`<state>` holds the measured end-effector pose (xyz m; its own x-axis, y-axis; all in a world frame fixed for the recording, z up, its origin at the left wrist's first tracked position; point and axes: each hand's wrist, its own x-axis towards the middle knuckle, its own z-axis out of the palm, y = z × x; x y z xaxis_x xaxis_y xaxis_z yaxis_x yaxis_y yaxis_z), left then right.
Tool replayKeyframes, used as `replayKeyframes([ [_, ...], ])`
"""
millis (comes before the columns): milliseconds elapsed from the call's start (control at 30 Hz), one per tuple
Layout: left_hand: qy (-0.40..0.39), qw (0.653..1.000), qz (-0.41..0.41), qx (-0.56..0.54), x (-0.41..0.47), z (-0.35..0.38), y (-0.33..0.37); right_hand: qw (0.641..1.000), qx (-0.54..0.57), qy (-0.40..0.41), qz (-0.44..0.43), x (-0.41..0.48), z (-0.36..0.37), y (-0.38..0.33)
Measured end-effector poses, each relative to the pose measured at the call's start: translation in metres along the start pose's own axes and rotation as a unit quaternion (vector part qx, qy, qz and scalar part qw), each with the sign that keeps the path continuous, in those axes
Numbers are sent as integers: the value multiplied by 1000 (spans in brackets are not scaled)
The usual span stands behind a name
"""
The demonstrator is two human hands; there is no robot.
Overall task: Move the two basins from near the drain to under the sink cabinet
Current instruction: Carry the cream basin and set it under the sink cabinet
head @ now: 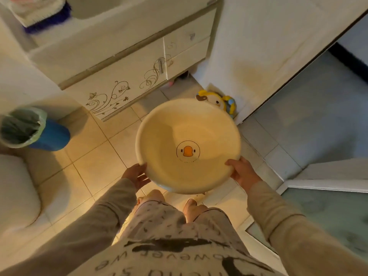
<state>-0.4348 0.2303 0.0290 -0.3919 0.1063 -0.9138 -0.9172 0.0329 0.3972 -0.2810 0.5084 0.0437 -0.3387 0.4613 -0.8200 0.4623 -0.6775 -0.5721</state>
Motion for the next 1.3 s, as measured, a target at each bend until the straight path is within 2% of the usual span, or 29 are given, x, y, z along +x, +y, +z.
replayKeyframes([
  [367, 46, 994, -2, -101, 5, 43, 2, 991, -111, -79, -2, 58, 14, -77],
  [600, 51, 991, -5, -127, 23, 47, 26, 985, -123, -117, -1, 79, 38, -97],
  [867, 58, 988, -10, -145, 38, 46, 44, 982, -159, -104, 22, 109, 68, -111],
  [1067, 79, 982, -44, -168, 58, 43, 41, 974, -197, -92, 66, 141, 91, -115],
  [1300, 120, 975, -61, -178, 109, 40, 32, 959, -235, -117, 108, 203, 112, -98],
])
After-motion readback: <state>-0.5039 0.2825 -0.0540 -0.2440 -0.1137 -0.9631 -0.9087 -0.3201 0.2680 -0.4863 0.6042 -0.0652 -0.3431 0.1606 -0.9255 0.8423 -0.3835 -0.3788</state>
